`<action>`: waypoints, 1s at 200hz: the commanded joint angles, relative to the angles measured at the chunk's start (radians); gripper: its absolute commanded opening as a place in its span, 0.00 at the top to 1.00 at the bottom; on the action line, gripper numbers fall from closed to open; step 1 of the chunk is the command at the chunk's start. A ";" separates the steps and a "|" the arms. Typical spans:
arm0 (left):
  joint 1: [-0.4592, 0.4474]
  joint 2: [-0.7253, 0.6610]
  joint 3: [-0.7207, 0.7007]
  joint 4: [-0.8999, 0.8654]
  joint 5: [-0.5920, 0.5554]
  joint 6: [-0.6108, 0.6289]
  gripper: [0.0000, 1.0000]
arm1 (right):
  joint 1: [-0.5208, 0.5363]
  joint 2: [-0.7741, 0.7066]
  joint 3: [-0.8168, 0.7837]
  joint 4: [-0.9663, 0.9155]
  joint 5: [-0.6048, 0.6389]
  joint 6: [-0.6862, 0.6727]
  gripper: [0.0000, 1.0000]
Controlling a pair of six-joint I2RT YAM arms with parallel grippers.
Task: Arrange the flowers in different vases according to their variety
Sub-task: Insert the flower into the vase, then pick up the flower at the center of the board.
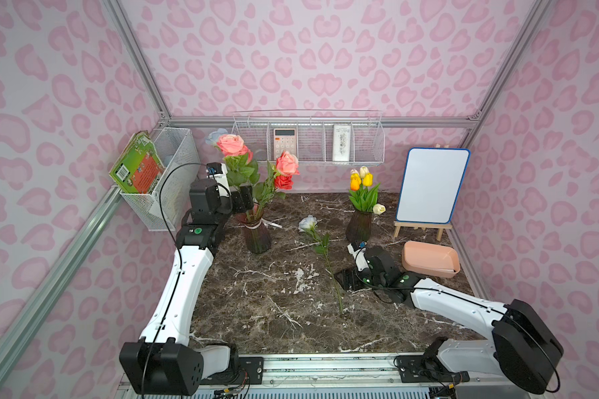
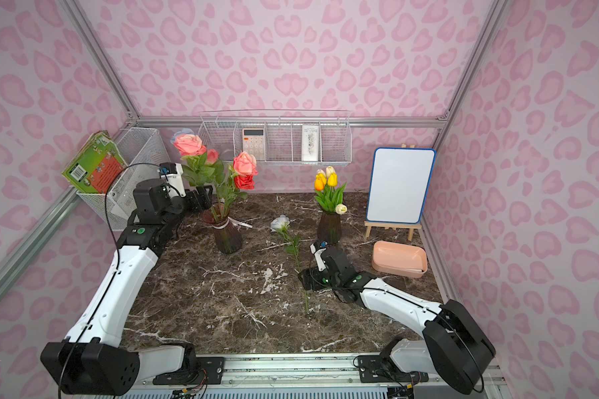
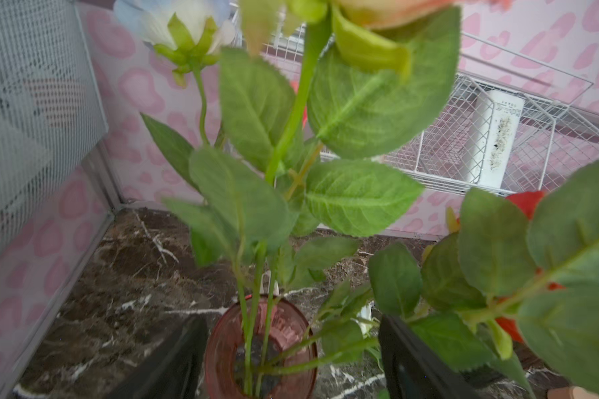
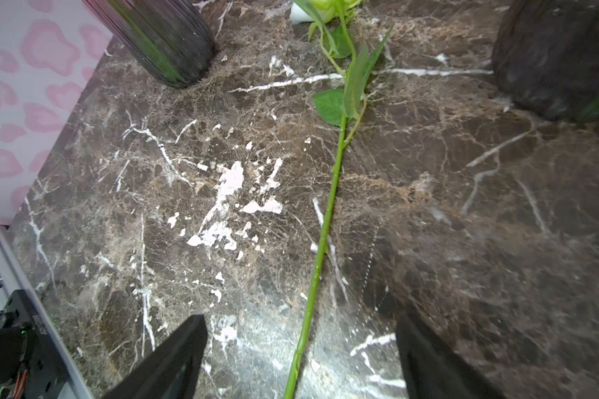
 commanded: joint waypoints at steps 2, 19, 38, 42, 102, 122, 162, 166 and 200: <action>-0.009 -0.072 -0.065 -0.048 -0.071 -0.113 0.17 | 0.022 0.093 0.089 -0.103 0.063 -0.041 0.17; -0.023 -0.122 -0.125 -0.048 -0.063 -0.150 0.17 | 0.044 0.177 0.164 -0.159 0.100 -0.054 0.21; -0.042 -0.180 -0.185 -0.053 -0.080 -0.180 0.16 | 0.067 0.273 0.258 -0.225 0.143 -0.065 0.28; -0.045 -0.189 -0.198 -0.057 -0.080 -0.189 0.16 | 0.071 0.294 0.278 -0.239 0.150 -0.069 0.29; -0.112 -0.286 -0.341 -0.074 -0.050 -0.228 0.16 | 0.075 0.496 0.467 -0.365 0.205 -0.068 0.54; -0.131 -0.281 -0.363 -0.074 -0.041 -0.230 0.16 | 0.075 0.523 0.478 -0.387 0.206 -0.056 0.62; -0.178 -0.283 -0.387 -0.087 -0.024 -0.237 0.15 | 0.093 0.533 0.464 -0.413 0.201 -0.040 0.69; -0.182 -0.280 -0.388 -0.092 -0.020 -0.236 0.15 | 0.098 0.532 0.461 -0.418 0.201 -0.038 0.69; -0.210 -0.264 -0.391 -0.126 0.016 -0.239 0.02 | 0.134 0.525 0.429 -0.433 0.198 -0.009 0.70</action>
